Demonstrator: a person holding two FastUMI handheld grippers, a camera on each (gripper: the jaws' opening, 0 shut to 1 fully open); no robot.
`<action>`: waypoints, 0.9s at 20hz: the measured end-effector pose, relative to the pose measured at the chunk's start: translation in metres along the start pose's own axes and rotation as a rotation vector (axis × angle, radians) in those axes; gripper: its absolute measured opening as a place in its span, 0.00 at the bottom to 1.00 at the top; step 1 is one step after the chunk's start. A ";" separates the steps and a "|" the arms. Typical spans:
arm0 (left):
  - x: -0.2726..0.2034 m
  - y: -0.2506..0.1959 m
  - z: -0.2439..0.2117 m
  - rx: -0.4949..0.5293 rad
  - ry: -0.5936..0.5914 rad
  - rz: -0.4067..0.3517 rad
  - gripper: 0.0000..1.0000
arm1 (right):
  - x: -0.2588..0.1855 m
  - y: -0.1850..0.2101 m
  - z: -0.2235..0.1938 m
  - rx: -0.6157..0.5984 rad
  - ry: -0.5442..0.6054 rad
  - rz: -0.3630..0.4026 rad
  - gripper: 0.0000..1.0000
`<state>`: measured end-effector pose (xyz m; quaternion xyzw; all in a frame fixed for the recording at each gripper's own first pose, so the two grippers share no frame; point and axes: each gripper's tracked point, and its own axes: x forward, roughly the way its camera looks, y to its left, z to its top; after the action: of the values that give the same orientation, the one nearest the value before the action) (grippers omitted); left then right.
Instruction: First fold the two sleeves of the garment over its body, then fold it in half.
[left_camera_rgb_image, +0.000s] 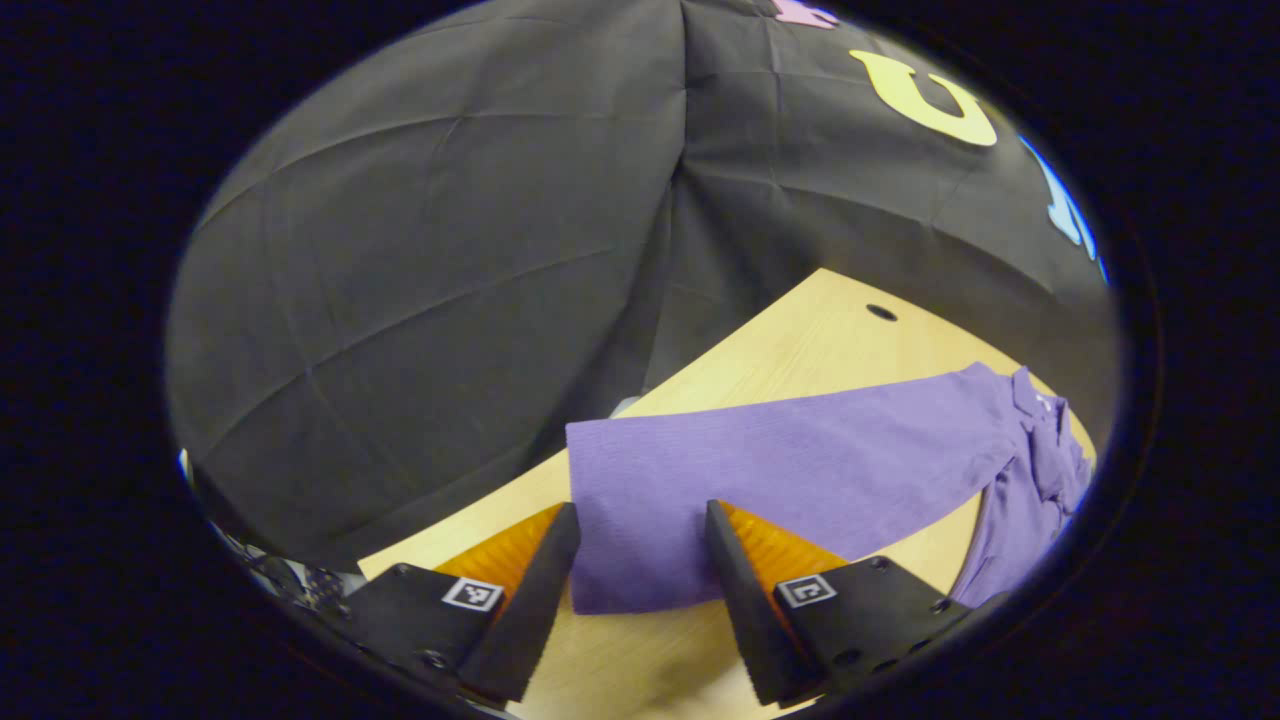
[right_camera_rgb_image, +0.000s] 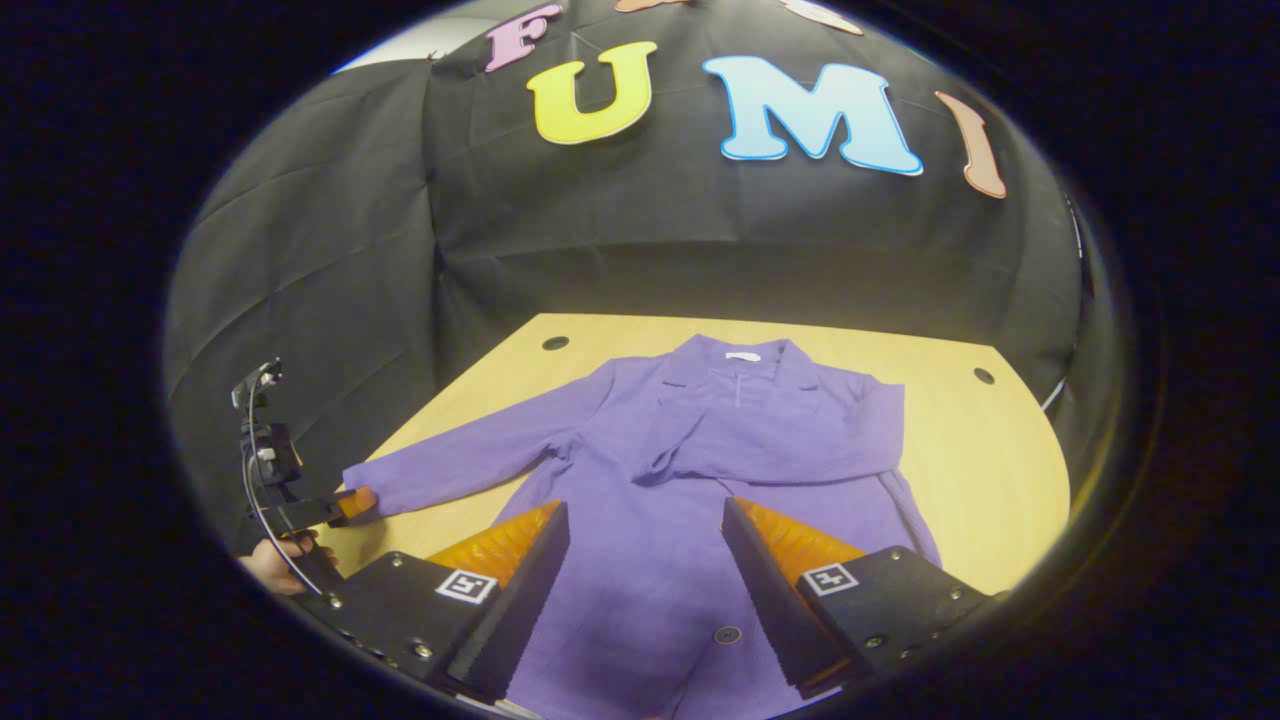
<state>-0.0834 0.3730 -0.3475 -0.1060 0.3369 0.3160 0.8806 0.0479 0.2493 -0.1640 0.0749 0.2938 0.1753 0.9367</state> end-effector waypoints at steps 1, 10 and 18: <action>0.001 -0.002 0.003 0.001 -0.007 -0.002 0.75 | 0.001 -0.003 -0.001 0.007 0.004 0.003 0.95; 0.003 -0.016 0.008 0.023 0.011 -0.035 0.06 | -0.005 -0.045 -0.003 0.083 0.003 -0.027 0.95; -0.039 -0.080 0.073 -0.015 -0.130 -0.131 0.06 | -0.021 -0.078 -0.016 0.125 0.011 -0.062 0.95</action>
<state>-0.0175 0.3209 -0.2694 -0.1137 0.2690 0.2666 0.9185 0.0448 0.1696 -0.1852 0.1229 0.3117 0.1279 0.9335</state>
